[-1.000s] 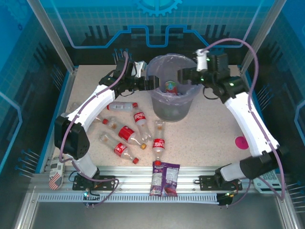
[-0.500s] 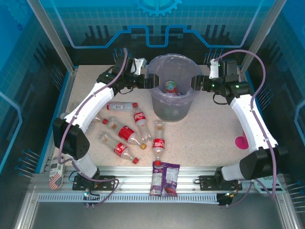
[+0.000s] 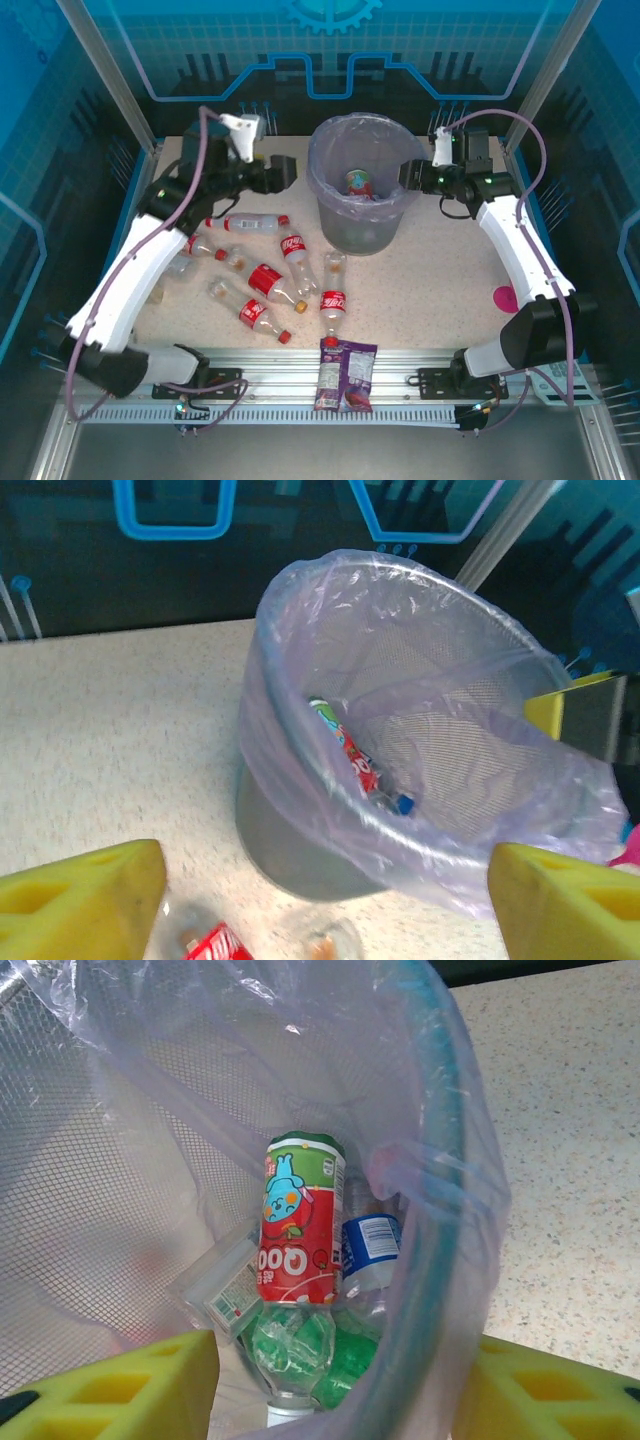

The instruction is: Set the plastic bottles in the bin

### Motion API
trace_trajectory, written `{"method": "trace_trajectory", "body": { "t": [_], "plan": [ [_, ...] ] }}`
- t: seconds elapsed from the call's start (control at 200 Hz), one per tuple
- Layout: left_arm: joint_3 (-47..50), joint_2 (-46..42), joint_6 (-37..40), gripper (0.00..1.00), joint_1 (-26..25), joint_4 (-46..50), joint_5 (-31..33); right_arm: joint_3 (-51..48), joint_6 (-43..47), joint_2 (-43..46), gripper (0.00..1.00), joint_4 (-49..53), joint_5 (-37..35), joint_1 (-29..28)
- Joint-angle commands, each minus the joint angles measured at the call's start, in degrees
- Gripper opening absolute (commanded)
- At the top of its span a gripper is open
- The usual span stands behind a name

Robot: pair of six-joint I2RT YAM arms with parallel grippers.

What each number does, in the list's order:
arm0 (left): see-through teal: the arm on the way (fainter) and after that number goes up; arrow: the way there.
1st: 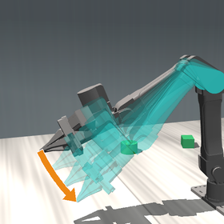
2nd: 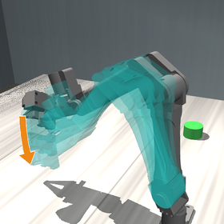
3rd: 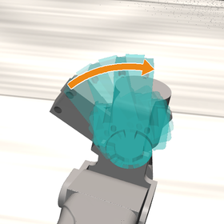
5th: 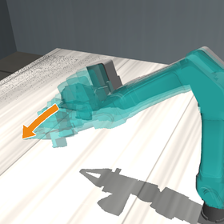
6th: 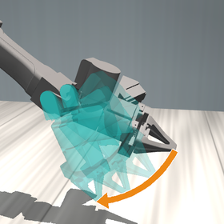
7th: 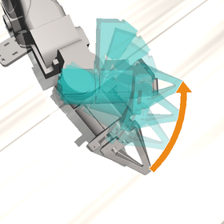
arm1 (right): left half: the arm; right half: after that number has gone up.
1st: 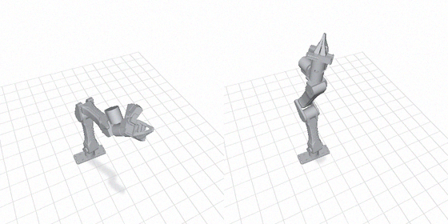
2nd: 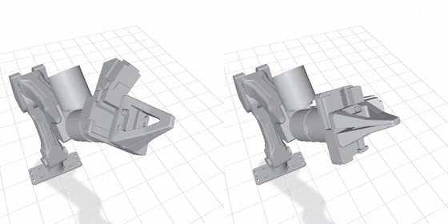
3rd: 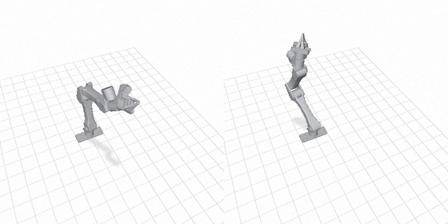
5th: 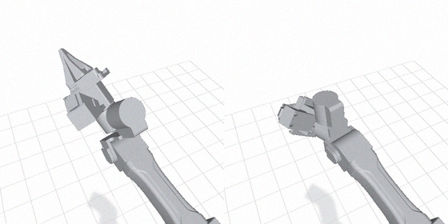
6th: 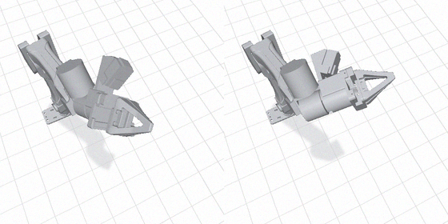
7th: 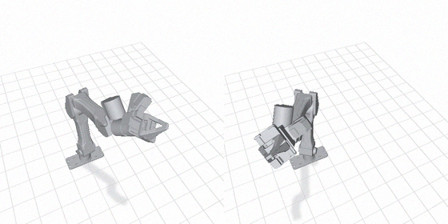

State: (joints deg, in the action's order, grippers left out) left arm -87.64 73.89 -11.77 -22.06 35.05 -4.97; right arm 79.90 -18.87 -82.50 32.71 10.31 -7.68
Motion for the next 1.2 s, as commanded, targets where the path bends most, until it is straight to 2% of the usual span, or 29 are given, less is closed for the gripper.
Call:
{"method": "trace_trajectory", "body": {
  "t": [0.0,0.165,0.3,0.505,0.675,0.87,1.011,1.196],
  "plan": [
    [9.3,-3.6,-2.6,0.74,-1.4,4.8,4.5,-1.9,-1.2,1.5,0.58,-1.4,0.8,0.8],
    [22.6,-9.0,-11.4,0.68,-3.5,4.5,5.2,-4.4,-3.0,3.0,0.50,-3.4,0.3,0.8],
    [29.8,-8.7,-19.0,0.67,-7.6,3.3,4.8,-6.4,-3.9,4.2,0.44,-4.6,-0.8,0.9],
    [31.8,-3.3,-27.8,0.68,-18.4,0.8,7.8,-7.2,-3.9,4.7,0.41,-4.6,-1.8,1.2],
    [32.1,1.8,-34.5,0.68,-25.2,-2.6,9.9,-7.0,-4.1,4.8,0.41,-5.1,-1.8,1.4],
    [30.5,9.1,-36.0,0.70,-29.8,-5.0,8.6,-6.0,-4.1,4.7,0.41,-5.1,-1.6,1.4],
    [29.0,13.3,-36.0,0.70,-31.3,-5.4,7.0,-5.6,-4.0,4.7,0.41,-4.8,-1.6,1.4],
    [28.2,17.8,-35.1,0.79,-31.9,-6.5,6.7,-5.5,-3.9,4.5,0.41,-4.6,-1.3,1.4]
  ]
}}
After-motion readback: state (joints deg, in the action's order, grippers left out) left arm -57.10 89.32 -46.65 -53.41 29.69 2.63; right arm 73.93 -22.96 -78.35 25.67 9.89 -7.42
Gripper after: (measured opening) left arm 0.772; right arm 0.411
